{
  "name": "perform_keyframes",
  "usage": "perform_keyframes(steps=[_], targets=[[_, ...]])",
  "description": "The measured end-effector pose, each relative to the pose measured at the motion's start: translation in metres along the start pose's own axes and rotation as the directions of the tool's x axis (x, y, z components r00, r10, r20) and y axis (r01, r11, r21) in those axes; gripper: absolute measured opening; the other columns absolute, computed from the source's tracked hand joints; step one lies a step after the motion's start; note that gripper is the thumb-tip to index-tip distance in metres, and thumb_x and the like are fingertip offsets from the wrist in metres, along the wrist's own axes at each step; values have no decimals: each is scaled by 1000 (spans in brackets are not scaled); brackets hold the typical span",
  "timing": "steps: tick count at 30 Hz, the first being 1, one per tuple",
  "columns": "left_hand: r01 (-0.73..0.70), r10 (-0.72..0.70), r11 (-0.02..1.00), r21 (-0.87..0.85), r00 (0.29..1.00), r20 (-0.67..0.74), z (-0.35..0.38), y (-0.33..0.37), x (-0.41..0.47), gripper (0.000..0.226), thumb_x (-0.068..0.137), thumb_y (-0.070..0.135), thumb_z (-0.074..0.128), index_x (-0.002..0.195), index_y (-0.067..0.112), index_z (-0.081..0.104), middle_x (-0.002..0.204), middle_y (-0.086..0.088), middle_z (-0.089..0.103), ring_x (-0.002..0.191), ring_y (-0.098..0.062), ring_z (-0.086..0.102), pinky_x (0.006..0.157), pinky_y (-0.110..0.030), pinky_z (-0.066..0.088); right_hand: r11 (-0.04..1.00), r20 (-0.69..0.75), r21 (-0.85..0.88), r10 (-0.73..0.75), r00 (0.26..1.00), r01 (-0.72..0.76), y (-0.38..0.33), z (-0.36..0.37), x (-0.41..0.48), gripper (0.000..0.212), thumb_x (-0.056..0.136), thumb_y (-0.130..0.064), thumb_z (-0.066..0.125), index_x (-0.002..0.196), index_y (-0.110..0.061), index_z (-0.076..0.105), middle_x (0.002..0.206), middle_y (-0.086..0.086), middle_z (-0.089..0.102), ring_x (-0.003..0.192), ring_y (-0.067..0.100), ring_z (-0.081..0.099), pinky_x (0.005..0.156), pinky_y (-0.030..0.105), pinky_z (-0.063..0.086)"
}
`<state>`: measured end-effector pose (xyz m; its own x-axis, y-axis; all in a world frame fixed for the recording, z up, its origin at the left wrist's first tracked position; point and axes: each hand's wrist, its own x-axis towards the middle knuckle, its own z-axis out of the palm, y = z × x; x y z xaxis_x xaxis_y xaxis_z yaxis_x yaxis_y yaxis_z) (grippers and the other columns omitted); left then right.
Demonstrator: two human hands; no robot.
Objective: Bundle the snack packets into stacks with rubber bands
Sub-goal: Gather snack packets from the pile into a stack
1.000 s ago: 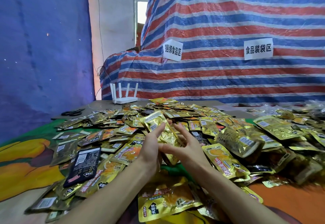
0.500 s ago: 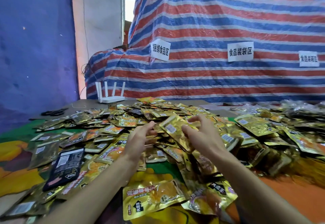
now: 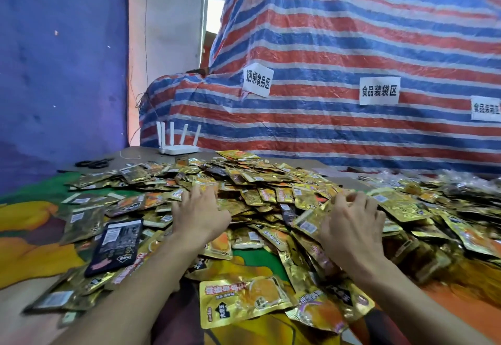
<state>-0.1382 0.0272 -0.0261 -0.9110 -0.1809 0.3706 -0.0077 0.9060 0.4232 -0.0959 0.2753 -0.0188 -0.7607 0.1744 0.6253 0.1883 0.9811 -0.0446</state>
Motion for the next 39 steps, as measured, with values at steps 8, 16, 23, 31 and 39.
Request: perform_keyframes(steps=[8,16,23,31,39], targets=[[73,-139,971,228,948,285,7,-7,1,78,84,49,57,150,14,31,157,-15,24,145,-35,21,114,-57,20,902,170,390,-267,948,184,-77,21,15,44,87,-21,58,131,-16,55,126,8,55,119,26,45,98,38,41],[66,-110,949,308,985,129,27,-8,5,67,87,60,53,142,23,42,151,-9,35,141,-34,26,108,-53,25,917,496,400,-210,842,-7,-119,79,55,79,90,-15,56,158,-29,20,167,-1,15,154,30,11,119,60,15],[-81,79,927,366,997,21,42,7,3,34,95,25,51,129,25,52,125,-4,64,128,-28,42,102,-45,32,968,352,237,-161,922,78,-127,83,49,45,94,-22,55,139,-25,54,147,9,39,141,32,31,112,53,29],[-174,188,981,80,958,-219,27,-2,12,24,101,6,43,119,15,56,107,-3,57,94,-23,58,74,-37,53,874,191,485,-153,970,43,-109,55,45,29,98,-29,56,124,-32,69,120,-2,65,118,24,56,103,48,42],[-324,328,942,84,841,-430,10,-2,8,65,89,-9,41,140,30,52,114,-6,59,82,-27,61,58,-35,50,754,40,657,-45,998,8,-106,38,42,18,100,-32,52,96,-20,65,88,0,68,84,27,64,76,41,54]])
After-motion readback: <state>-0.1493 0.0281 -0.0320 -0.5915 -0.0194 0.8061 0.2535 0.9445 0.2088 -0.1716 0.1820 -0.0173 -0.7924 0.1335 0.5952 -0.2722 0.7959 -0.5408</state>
